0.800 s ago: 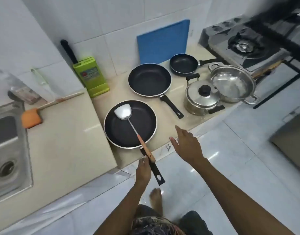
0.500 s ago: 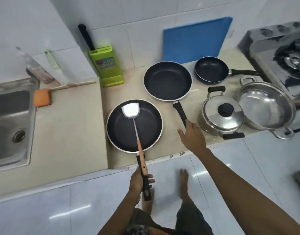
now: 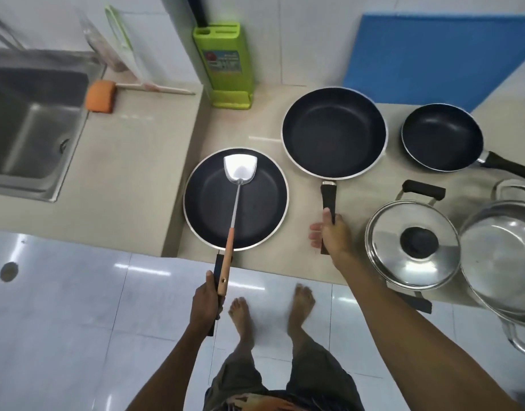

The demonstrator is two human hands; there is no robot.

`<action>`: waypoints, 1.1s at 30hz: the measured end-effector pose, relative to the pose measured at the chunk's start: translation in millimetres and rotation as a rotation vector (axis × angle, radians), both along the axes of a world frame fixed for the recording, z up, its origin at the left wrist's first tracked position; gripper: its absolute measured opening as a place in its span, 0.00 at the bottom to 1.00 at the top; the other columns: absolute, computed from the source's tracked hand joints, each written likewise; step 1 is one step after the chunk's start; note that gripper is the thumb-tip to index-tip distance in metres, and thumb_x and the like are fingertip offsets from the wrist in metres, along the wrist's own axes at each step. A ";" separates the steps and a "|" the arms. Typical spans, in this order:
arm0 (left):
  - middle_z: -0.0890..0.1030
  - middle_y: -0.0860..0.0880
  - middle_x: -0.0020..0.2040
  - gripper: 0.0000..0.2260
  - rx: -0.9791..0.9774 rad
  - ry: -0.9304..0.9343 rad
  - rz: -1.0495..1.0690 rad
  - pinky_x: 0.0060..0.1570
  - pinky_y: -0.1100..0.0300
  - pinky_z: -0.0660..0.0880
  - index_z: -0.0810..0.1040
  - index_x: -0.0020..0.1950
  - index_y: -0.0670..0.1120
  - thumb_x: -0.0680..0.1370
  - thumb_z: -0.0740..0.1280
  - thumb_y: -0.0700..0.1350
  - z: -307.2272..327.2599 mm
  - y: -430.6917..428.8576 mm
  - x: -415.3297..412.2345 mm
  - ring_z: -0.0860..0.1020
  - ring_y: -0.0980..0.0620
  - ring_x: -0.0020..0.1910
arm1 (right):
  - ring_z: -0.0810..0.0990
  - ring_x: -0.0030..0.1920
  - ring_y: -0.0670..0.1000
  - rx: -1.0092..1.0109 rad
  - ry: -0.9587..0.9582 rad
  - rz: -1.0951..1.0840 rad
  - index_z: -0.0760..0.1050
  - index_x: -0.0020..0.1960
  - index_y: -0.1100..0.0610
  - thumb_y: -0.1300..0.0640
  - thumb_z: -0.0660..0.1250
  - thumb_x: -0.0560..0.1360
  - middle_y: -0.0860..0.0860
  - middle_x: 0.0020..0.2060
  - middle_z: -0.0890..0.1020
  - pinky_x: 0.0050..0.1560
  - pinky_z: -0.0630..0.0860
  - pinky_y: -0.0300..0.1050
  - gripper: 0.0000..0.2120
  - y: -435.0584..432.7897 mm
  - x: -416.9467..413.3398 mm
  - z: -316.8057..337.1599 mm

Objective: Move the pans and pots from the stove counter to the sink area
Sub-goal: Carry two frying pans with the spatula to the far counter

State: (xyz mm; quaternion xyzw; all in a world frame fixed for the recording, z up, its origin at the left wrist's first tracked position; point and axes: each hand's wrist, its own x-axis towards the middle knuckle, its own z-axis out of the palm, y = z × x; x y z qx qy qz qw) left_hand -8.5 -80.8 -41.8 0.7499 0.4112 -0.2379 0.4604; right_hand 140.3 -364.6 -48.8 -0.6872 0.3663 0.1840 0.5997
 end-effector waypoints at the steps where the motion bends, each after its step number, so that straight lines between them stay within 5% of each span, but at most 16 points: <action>1: 0.77 0.44 0.30 0.29 0.022 0.003 -0.015 0.29 0.60 0.73 0.76 0.39 0.41 0.84 0.49 0.61 0.9 -1.0 0.5 0.74 0.51 0.25 | 0.81 0.30 0.56 0.062 0.017 -0.029 0.73 0.54 0.60 0.42 0.56 0.84 0.59 0.39 0.85 0.33 0.82 0.52 0.20 -2.2 2.6 -2.6; 5: 0.79 0.44 0.40 0.24 0.127 0.008 -0.128 0.45 0.49 0.79 0.73 0.48 0.46 0.82 0.50 0.64 1.7 -2.3 1.7 0.78 0.44 0.39 | 0.73 0.21 0.51 0.150 0.032 -0.038 0.75 0.43 0.58 0.37 0.55 0.82 0.53 0.27 0.79 0.23 0.74 0.42 0.26 -7.2 5.4 -10.1; 9: 0.77 0.45 0.28 0.31 0.125 -0.021 -0.042 0.29 0.58 0.75 0.75 0.36 0.42 0.74 0.47 0.67 -2.5 -6.7 0.3 0.77 0.50 0.23 | 0.67 0.20 0.50 0.137 -0.007 -0.046 0.71 0.38 0.56 0.37 0.55 0.82 0.51 0.24 0.72 0.22 0.69 0.41 0.26 -5.6 3.7 -12.7; 14: 0.79 0.43 0.33 0.30 0.188 -0.073 -0.155 0.37 0.49 0.81 0.77 0.52 0.37 0.81 0.48 0.61 1.7 -14.9 -2.1 0.81 0.38 0.33 | 0.66 0.19 0.49 0.124 -0.055 -0.042 0.70 0.38 0.56 0.38 0.56 0.82 0.49 0.23 0.71 0.20 0.67 0.40 0.25 -5.9 2.8 -3.1; 18: 0.82 0.41 0.36 0.33 0.231 -0.121 -0.135 0.40 0.47 0.83 0.79 0.46 0.39 0.80 0.45 0.64 18.1 -24.0 -4.1 0.82 0.42 0.35 | 0.66 0.18 0.48 0.064 -0.090 -0.057 0.71 0.38 0.56 0.39 0.56 0.83 0.48 0.22 0.71 0.19 0.67 0.39 0.24 -1.7 3.6 16.6; 24: 0.79 0.46 0.29 0.28 0.227 -0.129 -0.049 0.35 0.51 0.83 0.77 0.33 0.44 0.85 0.51 0.57 40.4 -23.5 -17.3 0.81 0.48 0.29 | 0.66 0.18 0.47 0.020 -0.090 -0.087 0.73 0.37 0.57 0.40 0.55 0.83 0.49 0.23 0.71 0.20 0.67 0.40 0.25 0.6 -14.0 38.3; 27: 0.81 0.45 0.32 0.26 0.272 -0.144 -0.118 0.36 0.53 0.82 0.79 0.40 0.43 0.86 0.50 0.54 52.0 -20.8 -25.2 0.81 0.49 0.32 | 0.66 0.19 0.48 0.022 -0.101 -0.113 0.72 0.37 0.57 0.39 0.56 0.83 0.49 0.22 0.71 0.21 0.67 0.40 0.25 6.3 -31.1 45.5; 31: 0.74 0.54 0.31 0.16 0.308 -0.181 -0.175 0.29 0.68 0.70 0.74 0.47 0.47 0.87 0.51 0.50 75.9 -6.8 -35.8 0.74 0.58 0.30 | 0.66 0.18 0.47 0.008 -0.161 -0.139 0.73 0.38 0.57 0.39 0.56 0.83 0.47 0.20 0.72 0.19 0.66 0.39 0.25 21.7 -53.1 63.2; 33: 0.76 0.50 0.30 0.21 0.283 -0.205 -0.173 0.28 0.61 0.73 0.76 0.42 0.45 0.87 0.51 0.51 82.8 6.0 -40.0 0.77 0.53 0.29 | 0.66 0.18 0.47 0.000 -0.190 -0.141 0.73 0.38 0.57 0.40 0.56 0.83 0.47 0.20 0.72 0.19 0.66 0.39 0.25 31.9 -63.5 76.0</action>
